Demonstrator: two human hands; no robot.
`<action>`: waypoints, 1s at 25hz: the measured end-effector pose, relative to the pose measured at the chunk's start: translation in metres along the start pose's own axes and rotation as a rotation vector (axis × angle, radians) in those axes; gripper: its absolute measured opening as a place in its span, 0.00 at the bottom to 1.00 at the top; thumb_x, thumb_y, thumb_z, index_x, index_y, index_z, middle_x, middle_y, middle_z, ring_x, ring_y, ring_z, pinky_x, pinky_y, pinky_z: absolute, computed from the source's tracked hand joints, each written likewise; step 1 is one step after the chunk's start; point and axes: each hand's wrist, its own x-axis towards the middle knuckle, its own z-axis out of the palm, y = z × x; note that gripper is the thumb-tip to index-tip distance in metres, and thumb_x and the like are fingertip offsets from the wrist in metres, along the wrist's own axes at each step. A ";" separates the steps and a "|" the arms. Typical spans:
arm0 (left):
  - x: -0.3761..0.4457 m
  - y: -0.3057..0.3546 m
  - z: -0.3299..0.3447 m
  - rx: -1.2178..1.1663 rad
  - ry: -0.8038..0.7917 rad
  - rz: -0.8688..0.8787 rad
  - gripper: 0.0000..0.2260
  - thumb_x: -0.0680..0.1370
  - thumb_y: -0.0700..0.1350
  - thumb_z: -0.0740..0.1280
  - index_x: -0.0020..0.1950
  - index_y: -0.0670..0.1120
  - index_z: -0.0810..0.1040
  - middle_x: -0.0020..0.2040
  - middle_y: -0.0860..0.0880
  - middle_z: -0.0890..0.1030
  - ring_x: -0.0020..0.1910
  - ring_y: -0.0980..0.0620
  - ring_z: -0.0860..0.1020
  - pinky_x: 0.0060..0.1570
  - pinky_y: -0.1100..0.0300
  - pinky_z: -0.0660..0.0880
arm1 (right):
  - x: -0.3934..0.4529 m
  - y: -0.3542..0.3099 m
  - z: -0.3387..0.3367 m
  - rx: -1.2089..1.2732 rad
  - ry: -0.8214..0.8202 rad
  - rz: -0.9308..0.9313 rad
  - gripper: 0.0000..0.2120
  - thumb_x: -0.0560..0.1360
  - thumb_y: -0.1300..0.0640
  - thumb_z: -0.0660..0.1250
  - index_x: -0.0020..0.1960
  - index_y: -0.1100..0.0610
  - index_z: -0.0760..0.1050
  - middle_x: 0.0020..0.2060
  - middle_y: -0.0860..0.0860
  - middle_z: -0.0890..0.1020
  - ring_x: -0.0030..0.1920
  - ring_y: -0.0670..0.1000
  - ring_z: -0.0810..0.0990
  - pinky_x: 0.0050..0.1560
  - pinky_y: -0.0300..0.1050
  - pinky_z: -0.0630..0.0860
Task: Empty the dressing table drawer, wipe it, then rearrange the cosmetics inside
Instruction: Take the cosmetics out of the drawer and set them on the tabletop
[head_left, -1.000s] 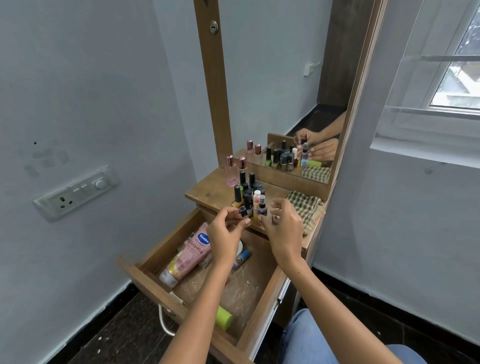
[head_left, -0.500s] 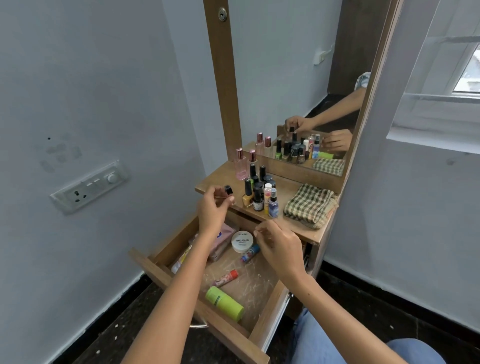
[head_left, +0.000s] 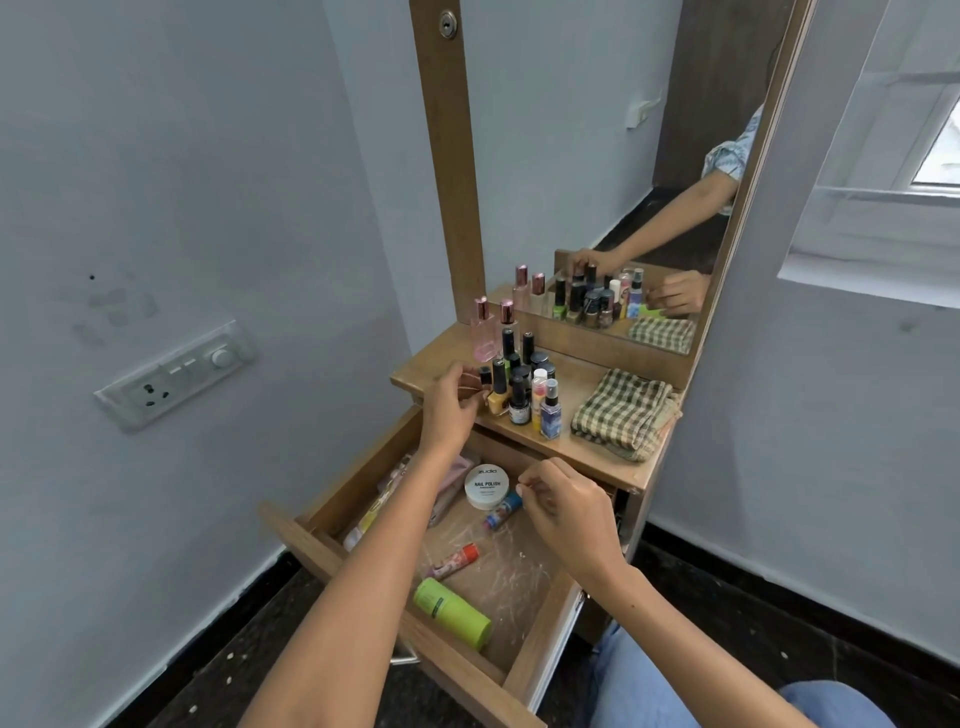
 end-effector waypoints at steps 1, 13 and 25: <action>-0.001 -0.002 0.000 -0.025 -0.007 -0.002 0.12 0.74 0.34 0.69 0.51 0.48 0.75 0.48 0.50 0.82 0.48 0.56 0.79 0.47 0.64 0.77 | -0.001 0.000 -0.001 -0.001 -0.004 0.002 0.03 0.73 0.58 0.70 0.46 0.53 0.77 0.42 0.45 0.81 0.37 0.45 0.81 0.35 0.45 0.80; -0.062 -0.007 -0.007 0.052 0.156 0.069 0.13 0.76 0.39 0.68 0.60 0.45 0.77 0.55 0.52 0.80 0.47 0.57 0.80 0.52 0.64 0.75 | 0.004 0.010 -0.003 -0.101 -0.203 0.100 0.07 0.74 0.58 0.68 0.52 0.51 0.78 0.48 0.46 0.81 0.46 0.49 0.82 0.44 0.48 0.79; -0.123 -0.026 -0.022 0.050 -0.033 -0.050 0.10 0.74 0.37 0.71 0.51 0.50 0.81 0.54 0.53 0.82 0.54 0.59 0.78 0.55 0.64 0.76 | 0.035 -0.023 0.037 -0.776 -0.835 -0.160 0.13 0.79 0.61 0.59 0.62 0.61 0.74 0.59 0.58 0.77 0.58 0.59 0.78 0.48 0.49 0.74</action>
